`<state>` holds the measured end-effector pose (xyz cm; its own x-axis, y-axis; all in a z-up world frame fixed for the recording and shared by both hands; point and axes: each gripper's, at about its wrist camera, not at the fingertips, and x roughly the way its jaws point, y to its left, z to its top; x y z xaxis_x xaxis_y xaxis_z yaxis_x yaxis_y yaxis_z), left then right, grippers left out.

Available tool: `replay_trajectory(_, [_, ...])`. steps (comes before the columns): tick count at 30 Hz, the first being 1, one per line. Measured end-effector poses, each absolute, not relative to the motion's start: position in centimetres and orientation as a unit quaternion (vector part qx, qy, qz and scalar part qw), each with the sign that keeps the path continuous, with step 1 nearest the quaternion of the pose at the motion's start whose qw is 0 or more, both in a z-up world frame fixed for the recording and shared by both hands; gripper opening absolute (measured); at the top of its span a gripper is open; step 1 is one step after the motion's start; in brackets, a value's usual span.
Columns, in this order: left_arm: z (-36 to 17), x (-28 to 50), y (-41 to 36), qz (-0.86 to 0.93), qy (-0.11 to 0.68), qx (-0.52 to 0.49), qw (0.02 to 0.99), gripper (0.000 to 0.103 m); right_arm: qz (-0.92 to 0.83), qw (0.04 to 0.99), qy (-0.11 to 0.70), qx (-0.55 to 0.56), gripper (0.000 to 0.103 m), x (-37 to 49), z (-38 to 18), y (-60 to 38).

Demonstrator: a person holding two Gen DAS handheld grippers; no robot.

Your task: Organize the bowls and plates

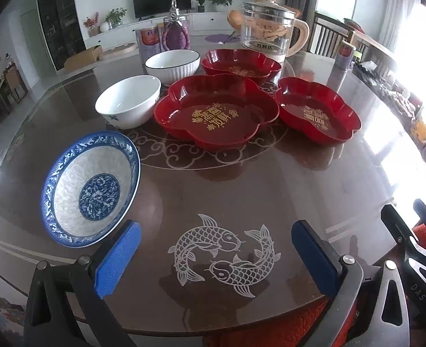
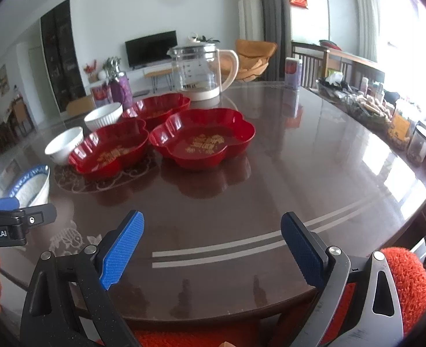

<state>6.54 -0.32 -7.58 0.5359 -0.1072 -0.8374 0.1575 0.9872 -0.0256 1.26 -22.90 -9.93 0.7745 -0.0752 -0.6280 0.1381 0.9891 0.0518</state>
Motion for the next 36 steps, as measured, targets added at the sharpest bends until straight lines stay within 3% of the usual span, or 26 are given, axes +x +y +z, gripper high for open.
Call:
replay_trajectory(31, [-8.3, 8.4, 0.2, -0.077, 0.504, 0.023, 0.86, 0.103, -0.025, 0.94, 0.339, 0.032, 0.097, 1.5, -10.7, -21.5])
replay_trajectory(36, [-5.5, 12.7, -1.6, -0.126, 0.497, 0.038, 0.858, 0.103, 0.005, 0.926, 0.356, 0.126, 0.098, 3.2, -10.3, -24.6])
